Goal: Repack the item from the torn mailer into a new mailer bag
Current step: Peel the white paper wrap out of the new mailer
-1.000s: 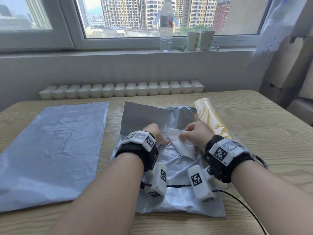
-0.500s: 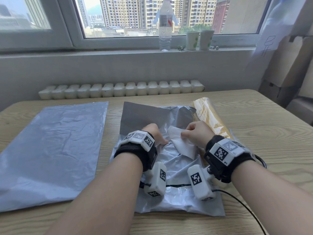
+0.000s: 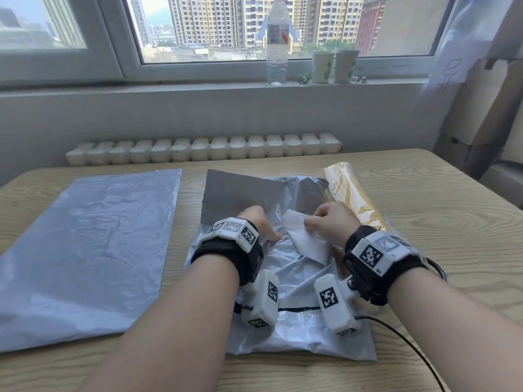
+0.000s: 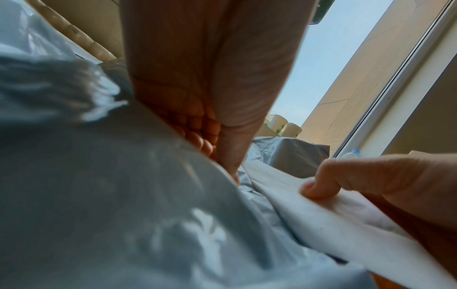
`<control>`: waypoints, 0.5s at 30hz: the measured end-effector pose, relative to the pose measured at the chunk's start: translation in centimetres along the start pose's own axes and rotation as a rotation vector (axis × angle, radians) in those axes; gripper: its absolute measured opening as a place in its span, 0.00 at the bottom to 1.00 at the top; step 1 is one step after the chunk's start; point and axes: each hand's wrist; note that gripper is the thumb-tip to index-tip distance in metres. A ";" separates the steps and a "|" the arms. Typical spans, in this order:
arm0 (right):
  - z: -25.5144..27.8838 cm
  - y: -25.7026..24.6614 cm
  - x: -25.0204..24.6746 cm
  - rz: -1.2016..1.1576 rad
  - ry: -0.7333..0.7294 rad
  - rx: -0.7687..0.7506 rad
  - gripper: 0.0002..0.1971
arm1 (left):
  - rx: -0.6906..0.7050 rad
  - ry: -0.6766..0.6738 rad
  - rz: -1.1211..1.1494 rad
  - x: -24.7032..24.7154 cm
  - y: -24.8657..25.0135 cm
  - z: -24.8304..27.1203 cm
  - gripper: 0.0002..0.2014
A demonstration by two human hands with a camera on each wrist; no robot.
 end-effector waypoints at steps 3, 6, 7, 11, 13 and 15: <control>0.0 0.1 0.0 -0.002 0.009 0.009 0.09 | -0.006 -0.001 0.002 0.0 0.0 0.0 0.26; 0.0 0.1 0.0 0.001 0.016 0.014 0.09 | -0.011 -0.008 0.008 0.0 0.1 0.0 0.26; -0.1 0.1 -0.1 -0.002 0.015 0.015 0.08 | -0.012 -0.009 0.011 -0.1 0.1 0.1 0.26; -0.1 0.1 0.0 -0.003 0.021 0.020 0.08 | -0.018 -0.002 0.010 -0.1 0.3 0.4 0.24; -0.2 0.2 0.0 -0.004 0.027 0.021 0.08 | -0.018 -0.004 0.013 -0.2 0.3 0.6 0.24; -0.2 0.1 -0.1 -0.005 0.027 0.018 0.08 | -0.014 -0.005 0.017 -0.2 0.2 0.7 0.24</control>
Point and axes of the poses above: each hand's wrist, its own z-axis away from the middle knuckle, its own x-axis out of the palm, y = z × x, and after that the axes turned 4 degrees about -z, right-handed
